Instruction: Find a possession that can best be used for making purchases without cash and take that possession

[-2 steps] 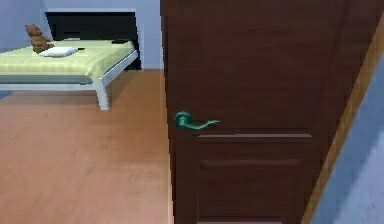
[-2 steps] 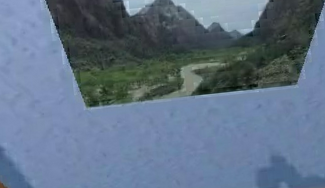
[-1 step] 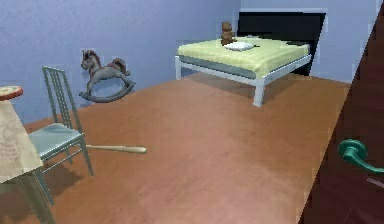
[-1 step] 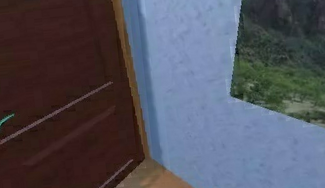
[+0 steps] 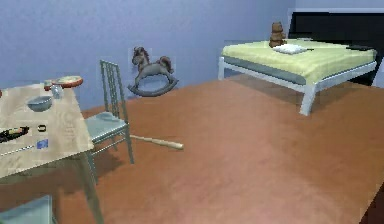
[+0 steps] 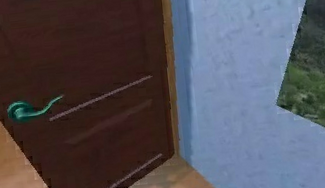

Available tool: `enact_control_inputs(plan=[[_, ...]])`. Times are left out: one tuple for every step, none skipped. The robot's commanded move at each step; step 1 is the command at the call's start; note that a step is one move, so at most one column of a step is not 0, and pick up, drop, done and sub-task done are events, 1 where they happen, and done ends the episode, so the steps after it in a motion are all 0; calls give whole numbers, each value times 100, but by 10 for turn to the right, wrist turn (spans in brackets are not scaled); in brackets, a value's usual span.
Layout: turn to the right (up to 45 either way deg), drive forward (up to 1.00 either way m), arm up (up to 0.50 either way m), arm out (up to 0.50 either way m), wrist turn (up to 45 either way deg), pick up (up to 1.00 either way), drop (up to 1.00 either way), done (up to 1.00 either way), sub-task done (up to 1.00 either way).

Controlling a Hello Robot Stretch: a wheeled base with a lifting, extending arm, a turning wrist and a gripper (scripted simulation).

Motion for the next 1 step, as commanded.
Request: enact_control_inputs(plan=[[0,55,0,0,0,0,0,0,0]])
